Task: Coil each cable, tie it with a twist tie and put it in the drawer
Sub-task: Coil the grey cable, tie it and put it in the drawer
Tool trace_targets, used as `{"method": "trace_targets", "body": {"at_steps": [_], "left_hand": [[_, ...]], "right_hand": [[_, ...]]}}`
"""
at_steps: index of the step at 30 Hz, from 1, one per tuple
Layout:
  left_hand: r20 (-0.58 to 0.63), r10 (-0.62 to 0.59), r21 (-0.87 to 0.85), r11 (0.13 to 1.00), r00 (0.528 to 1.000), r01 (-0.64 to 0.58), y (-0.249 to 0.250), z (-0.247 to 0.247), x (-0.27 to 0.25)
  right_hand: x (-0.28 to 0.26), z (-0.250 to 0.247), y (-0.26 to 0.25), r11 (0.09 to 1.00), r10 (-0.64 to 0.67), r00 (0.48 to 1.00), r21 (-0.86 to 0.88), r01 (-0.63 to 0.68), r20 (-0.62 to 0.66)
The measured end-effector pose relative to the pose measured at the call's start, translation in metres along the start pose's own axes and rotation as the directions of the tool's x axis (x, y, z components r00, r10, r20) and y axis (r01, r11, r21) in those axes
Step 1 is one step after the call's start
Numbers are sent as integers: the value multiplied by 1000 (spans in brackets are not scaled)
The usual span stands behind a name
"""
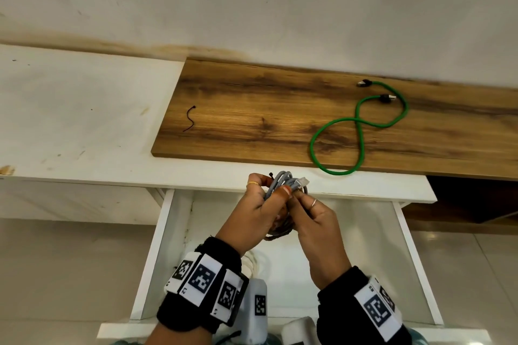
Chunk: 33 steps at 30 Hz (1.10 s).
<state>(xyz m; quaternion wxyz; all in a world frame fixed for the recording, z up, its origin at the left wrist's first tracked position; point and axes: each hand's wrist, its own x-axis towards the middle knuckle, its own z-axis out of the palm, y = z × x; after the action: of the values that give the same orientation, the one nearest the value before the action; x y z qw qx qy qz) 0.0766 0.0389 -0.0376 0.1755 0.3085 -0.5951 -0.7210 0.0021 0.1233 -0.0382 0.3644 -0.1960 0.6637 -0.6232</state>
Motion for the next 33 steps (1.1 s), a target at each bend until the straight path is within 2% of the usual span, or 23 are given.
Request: {"method": "trace_targets", "body": {"at_steps": [5, 9, 11, 15, 18, 20, 26, 30, 33], "left_hand": [[-39, -15, -33, 999, 999, 14, 0, -7, 1], [-49, -34, -124, 992, 998, 28, 0, -12, 2], [-41, -39, -165, 986, 998, 32, 1, -12, 1], [-10, -44, -263, 964, 999, 40, 4, -13, 1], [38, -47, -254, 966, 998, 55, 4, -14, 0], [68, -51, -203, 977, 996, 63, 4, -13, -2], [86, -60, -130, 989, 994, 71, 2, -9, -3], [80, -87, -95, 991, 993, 94, -2, -8, -1], [74, -82, -120, 989, 994, 91, -3, -7, 0]], "right_hand": [[1, -5, -3, 999, -13, 995, -42, 17, 95], [2, -13, -6, 992, -118, 991, -39, 121, 61], [2, -17, -7, 984, -172, 980, -23, 175, 99], [3, -22, -7, 944, -314, 923, -33, 329, 222], [6, -24, -6, 871, -433, 881, -164, 463, 189], [7, -25, -7, 832, -474, 868, -249, 496, 146], [5, -22, -10, 800, -492, 859, -315, 511, 142], [3, -20, -15, 874, -418, 903, -224, 430, 103], [0, -17, -22, 951, -305, 952, -44, 306, 33]]}}
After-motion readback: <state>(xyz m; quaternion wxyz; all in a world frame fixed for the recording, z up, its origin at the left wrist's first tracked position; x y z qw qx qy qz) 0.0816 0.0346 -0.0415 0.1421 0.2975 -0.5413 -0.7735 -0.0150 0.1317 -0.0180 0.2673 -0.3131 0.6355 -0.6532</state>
